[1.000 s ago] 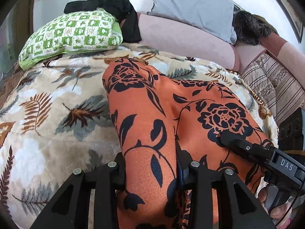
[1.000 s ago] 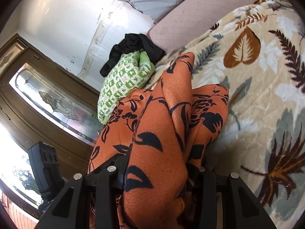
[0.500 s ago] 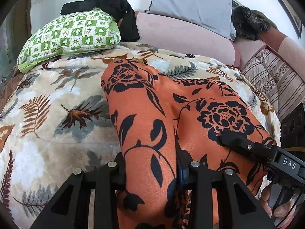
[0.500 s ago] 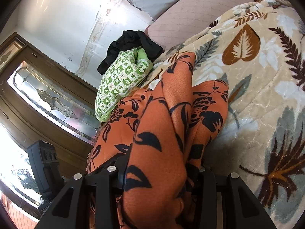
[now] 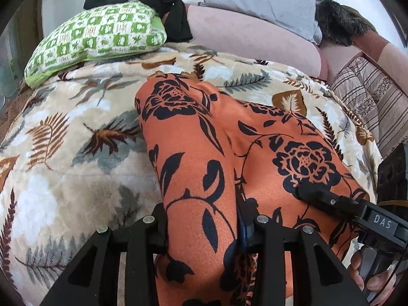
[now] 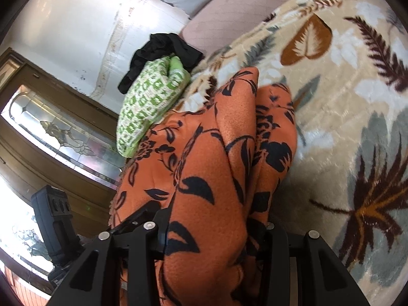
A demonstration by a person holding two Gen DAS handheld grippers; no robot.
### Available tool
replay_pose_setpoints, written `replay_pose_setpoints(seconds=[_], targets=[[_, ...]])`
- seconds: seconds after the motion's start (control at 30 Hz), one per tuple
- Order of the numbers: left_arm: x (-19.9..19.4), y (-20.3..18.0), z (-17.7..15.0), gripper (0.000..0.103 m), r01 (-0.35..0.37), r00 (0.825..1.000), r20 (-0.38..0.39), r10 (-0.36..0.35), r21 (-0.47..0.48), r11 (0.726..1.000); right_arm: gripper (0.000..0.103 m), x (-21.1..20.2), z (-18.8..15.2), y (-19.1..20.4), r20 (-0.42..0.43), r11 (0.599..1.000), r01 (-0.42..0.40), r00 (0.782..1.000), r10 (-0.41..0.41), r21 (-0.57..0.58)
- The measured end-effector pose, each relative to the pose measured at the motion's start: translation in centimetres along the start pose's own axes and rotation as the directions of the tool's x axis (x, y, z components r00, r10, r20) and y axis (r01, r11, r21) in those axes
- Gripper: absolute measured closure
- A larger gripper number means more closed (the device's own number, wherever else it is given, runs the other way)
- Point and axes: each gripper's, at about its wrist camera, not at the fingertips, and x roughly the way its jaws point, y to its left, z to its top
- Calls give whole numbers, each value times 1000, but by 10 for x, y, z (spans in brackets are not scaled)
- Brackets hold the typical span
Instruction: Fold small clothes
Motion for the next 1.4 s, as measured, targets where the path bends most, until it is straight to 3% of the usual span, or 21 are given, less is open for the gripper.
replay_pose_setpoints(seconds=[0.3, 0.5, 0.7, 0.9, 1.03, 1.1, 1.17, 1.27, 1.4], targets=[[8, 18, -4, 31, -27, 998, -54, 26, -23, 999, 37, 10, -9, -22, -34, 995, 89, 996, -87, 53], [1, 37, -2, 30, 3, 997, -74, -8, -71, 997, 34, -8, 3, -21, -48, 984, 166, 985, -163, 62], [-10, 49, 3, 30, -4, 996, -84, -3, -84, 996, 34, -50, 28, -6, 59, 969, 248, 967, -247, -5], [-30, 60, 23, 30, -87, 996, 13, 90, -160, 983, 35, -65, 52, 27, 129, 971, 199, 975, -182, -135], [-29, 48, 41, 30, -87, 988, 109, 105, -158, 984, 40, -44, 57, 38, 85, 977, 151, 987, -140, -153], [-21, 44, 49, 30, -108, 987, 106, 124, -146, 983, 40, -29, 58, 39, 59, 978, 141, 989, -133, -151], [-5, 37, 56, 30, -163, 982, 80, 173, -117, 980, 40, -13, 61, 36, 22, 984, 122, 993, -120, -131], [29, 36, 54, 29, -283, 959, -21, 282, -49, 958, 40, 16, 64, 24, -68, 993, 100, 992, -104, -63], [53, 52, 41, 22, -288, 955, -85, 283, -45, 957, 39, 53, 65, -2, -163, 986, 164, 973, -162, -4]])
